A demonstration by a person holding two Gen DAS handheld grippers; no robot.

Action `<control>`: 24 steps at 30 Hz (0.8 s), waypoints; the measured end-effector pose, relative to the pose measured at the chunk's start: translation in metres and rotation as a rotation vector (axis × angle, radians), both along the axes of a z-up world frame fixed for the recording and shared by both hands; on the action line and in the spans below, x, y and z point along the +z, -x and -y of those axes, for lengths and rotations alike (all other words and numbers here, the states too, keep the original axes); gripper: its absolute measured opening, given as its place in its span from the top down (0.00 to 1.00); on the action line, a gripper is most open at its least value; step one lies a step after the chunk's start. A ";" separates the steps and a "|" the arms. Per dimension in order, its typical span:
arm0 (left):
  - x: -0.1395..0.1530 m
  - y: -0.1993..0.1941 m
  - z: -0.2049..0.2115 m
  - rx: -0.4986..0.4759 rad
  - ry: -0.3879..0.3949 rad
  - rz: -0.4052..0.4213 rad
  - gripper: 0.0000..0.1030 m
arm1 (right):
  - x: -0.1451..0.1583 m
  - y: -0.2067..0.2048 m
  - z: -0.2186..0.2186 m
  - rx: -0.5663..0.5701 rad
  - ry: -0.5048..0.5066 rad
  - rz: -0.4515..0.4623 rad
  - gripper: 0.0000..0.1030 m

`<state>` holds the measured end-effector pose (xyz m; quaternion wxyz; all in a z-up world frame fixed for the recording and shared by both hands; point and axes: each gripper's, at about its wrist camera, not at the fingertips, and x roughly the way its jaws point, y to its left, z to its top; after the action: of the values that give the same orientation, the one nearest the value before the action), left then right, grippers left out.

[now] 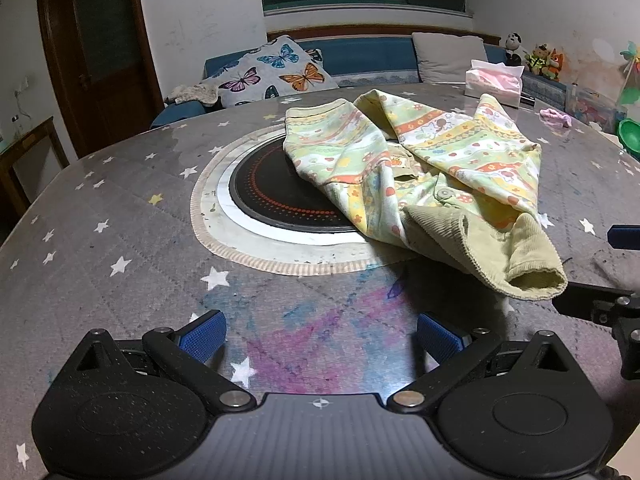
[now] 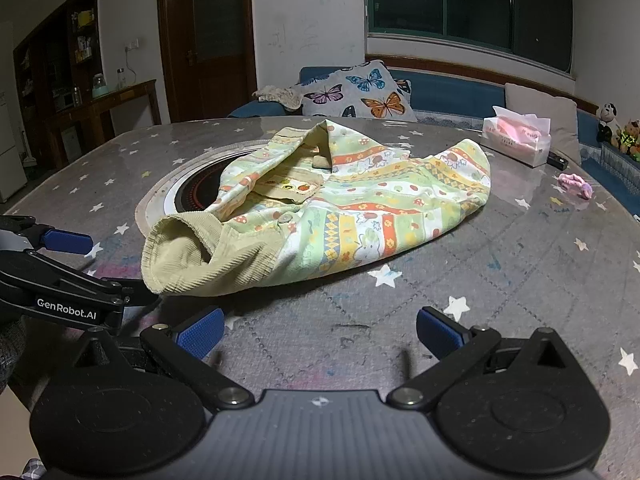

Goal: Fold clothes

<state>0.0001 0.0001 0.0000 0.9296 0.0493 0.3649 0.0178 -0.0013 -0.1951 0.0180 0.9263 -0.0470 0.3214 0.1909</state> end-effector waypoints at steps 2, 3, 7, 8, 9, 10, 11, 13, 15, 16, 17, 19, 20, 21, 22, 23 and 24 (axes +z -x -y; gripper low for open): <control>0.000 0.000 0.000 -0.001 0.001 -0.002 0.00 | 0.000 0.000 0.000 0.000 0.000 -0.001 0.00; 0.000 -0.001 0.000 -0.001 0.001 -0.004 0.00 | 0.000 0.001 0.000 0.000 0.001 -0.001 0.00; 0.000 -0.001 0.000 -0.005 0.003 -0.007 0.00 | 0.000 0.001 -0.001 0.000 0.001 -0.002 0.00; 0.000 0.001 0.001 -0.007 0.003 -0.007 0.00 | 0.000 0.002 -0.001 0.000 0.002 -0.002 0.00; 0.000 0.001 0.001 -0.008 0.002 -0.007 0.00 | 0.000 0.002 -0.001 0.000 0.002 -0.002 0.00; -0.001 0.001 0.002 -0.009 0.002 -0.008 0.00 | 0.000 0.002 -0.001 0.001 0.002 -0.003 0.00; -0.001 0.001 0.002 -0.010 0.002 -0.007 0.00 | 0.000 0.002 -0.002 0.001 0.002 -0.003 0.00; 0.000 0.002 0.003 -0.011 0.001 -0.007 0.00 | -0.001 0.002 -0.002 0.001 0.002 -0.004 0.00; -0.002 0.000 0.002 -0.014 0.000 -0.010 0.00 | -0.002 0.001 -0.002 0.001 0.000 -0.005 0.00; -0.002 0.000 0.002 -0.016 -0.001 -0.011 0.00 | -0.002 0.001 -0.002 0.001 0.000 -0.006 0.00; -0.002 0.000 0.002 -0.017 -0.001 -0.012 0.00 | -0.002 0.002 -0.002 0.001 0.000 -0.006 0.00; -0.003 0.000 0.003 -0.021 -0.002 -0.013 0.00 | -0.002 0.002 -0.002 0.002 0.000 -0.007 0.00; -0.002 0.000 0.003 -0.024 -0.003 -0.013 0.00 | -0.002 0.003 -0.003 0.002 0.000 -0.007 0.00; -0.002 0.000 0.004 -0.026 -0.004 -0.014 0.00 | -0.002 0.003 -0.003 0.002 0.000 -0.007 0.00; -0.003 0.000 0.004 -0.028 -0.005 -0.014 0.00 | -0.002 0.003 -0.003 0.003 -0.001 -0.007 0.00; -0.003 0.001 0.005 -0.030 -0.006 -0.014 0.00 | -0.002 0.003 -0.003 0.003 -0.001 -0.007 0.00; -0.003 0.001 0.005 -0.032 -0.007 -0.015 0.00 | -0.002 0.003 -0.003 0.003 -0.002 -0.007 0.00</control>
<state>-0.0005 -0.0051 -0.0029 0.9268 0.0585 0.3709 0.0039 -0.0045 -0.1924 0.0161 0.9250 -0.0460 0.3242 0.1929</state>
